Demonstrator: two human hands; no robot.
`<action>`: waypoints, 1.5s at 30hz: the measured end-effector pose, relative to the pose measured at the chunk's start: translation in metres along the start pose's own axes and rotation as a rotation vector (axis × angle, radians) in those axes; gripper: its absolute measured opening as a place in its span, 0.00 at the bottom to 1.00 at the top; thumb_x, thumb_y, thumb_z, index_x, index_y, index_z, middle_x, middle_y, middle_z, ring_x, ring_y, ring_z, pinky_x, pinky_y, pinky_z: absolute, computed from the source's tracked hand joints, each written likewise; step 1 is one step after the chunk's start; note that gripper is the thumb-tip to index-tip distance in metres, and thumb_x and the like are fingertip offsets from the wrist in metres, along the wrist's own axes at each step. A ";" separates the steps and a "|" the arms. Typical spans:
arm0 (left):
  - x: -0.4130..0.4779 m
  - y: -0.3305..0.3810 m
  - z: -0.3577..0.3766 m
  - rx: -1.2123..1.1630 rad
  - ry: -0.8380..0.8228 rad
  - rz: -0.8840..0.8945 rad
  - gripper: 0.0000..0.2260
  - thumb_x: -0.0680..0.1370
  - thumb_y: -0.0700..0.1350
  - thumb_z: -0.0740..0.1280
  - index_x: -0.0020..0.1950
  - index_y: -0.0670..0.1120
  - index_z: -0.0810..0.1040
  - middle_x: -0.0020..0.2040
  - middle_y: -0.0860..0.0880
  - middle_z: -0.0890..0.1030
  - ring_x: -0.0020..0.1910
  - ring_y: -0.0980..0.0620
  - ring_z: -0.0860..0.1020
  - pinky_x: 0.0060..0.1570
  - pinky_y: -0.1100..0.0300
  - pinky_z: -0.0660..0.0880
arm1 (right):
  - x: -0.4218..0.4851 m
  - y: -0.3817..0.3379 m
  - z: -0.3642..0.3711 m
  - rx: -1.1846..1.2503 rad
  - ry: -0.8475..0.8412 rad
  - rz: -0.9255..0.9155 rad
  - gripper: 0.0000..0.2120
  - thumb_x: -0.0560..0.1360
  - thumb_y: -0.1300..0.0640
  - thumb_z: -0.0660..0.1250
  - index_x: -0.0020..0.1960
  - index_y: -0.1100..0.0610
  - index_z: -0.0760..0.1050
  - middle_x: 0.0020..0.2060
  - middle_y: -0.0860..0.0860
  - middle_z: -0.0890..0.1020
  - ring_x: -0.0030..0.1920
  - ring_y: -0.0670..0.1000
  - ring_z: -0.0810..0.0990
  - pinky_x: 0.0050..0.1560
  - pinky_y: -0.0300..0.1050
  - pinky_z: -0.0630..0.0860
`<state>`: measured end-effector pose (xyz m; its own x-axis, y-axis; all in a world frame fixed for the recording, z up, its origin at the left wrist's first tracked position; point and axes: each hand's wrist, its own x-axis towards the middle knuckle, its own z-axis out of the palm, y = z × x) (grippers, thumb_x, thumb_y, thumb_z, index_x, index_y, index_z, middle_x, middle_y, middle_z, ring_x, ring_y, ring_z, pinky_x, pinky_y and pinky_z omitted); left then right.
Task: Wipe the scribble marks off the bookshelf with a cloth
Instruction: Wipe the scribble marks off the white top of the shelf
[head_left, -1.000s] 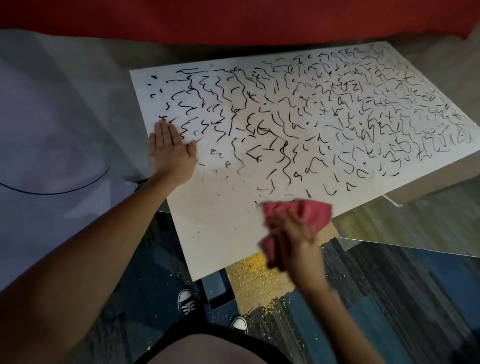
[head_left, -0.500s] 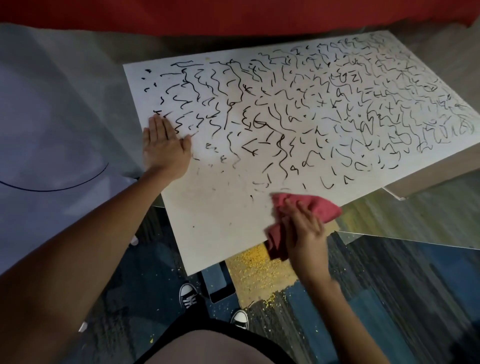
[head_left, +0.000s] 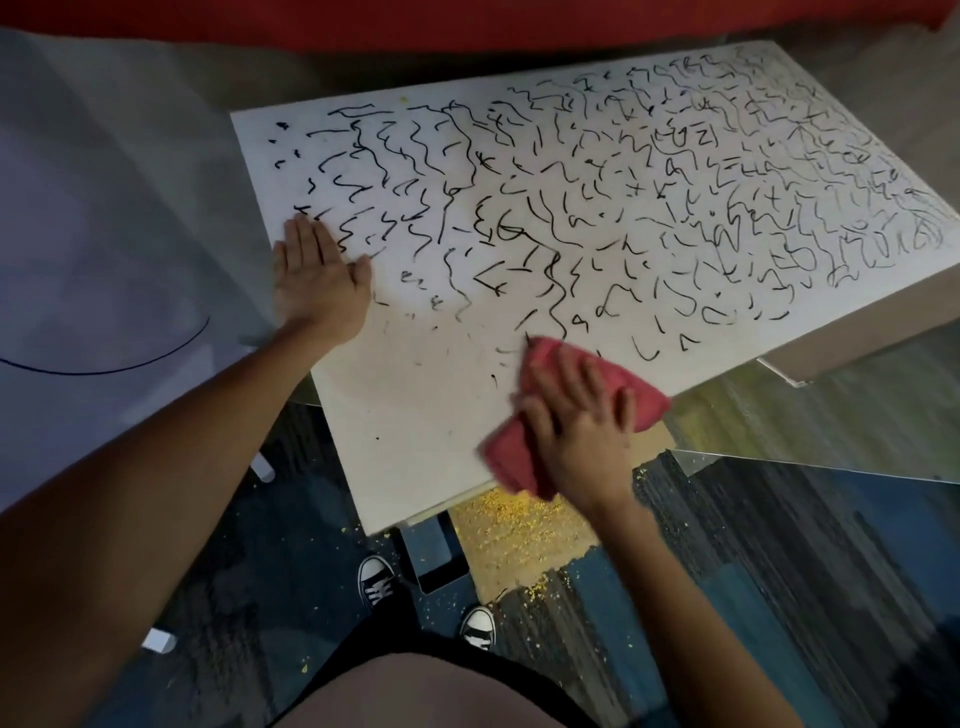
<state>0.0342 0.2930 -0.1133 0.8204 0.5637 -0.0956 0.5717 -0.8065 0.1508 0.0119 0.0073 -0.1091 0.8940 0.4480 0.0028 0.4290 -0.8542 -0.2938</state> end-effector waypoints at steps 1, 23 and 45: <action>0.000 0.000 0.000 0.000 0.003 -0.005 0.29 0.84 0.53 0.45 0.77 0.34 0.45 0.78 0.36 0.45 0.77 0.42 0.44 0.74 0.51 0.41 | 0.009 0.010 -0.001 0.011 -0.020 0.102 0.31 0.73 0.31 0.34 0.73 0.37 0.53 0.76 0.44 0.48 0.77 0.52 0.44 0.69 0.60 0.32; 0.001 0.002 0.001 -0.044 0.035 -0.017 0.28 0.84 0.51 0.47 0.77 0.34 0.46 0.77 0.35 0.46 0.77 0.41 0.45 0.74 0.51 0.41 | -0.032 -0.042 0.031 0.152 0.220 -0.221 0.21 0.75 0.64 0.61 0.67 0.53 0.73 0.65 0.49 0.76 0.67 0.53 0.73 0.68 0.59 0.68; 0.000 -0.001 0.002 -0.037 0.042 0.003 0.29 0.84 0.52 0.47 0.77 0.34 0.47 0.78 0.36 0.47 0.77 0.41 0.45 0.74 0.52 0.42 | 0.010 0.057 -0.002 0.195 0.289 0.125 0.22 0.80 0.48 0.51 0.67 0.57 0.72 0.65 0.51 0.75 0.70 0.56 0.69 0.74 0.59 0.56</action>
<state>0.0331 0.2934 -0.1154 0.8207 0.5688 -0.0540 0.5678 -0.8015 0.1877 0.0454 -0.0375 -0.1239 0.9495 0.2268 0.2169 0.3064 -0.8190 -0.4852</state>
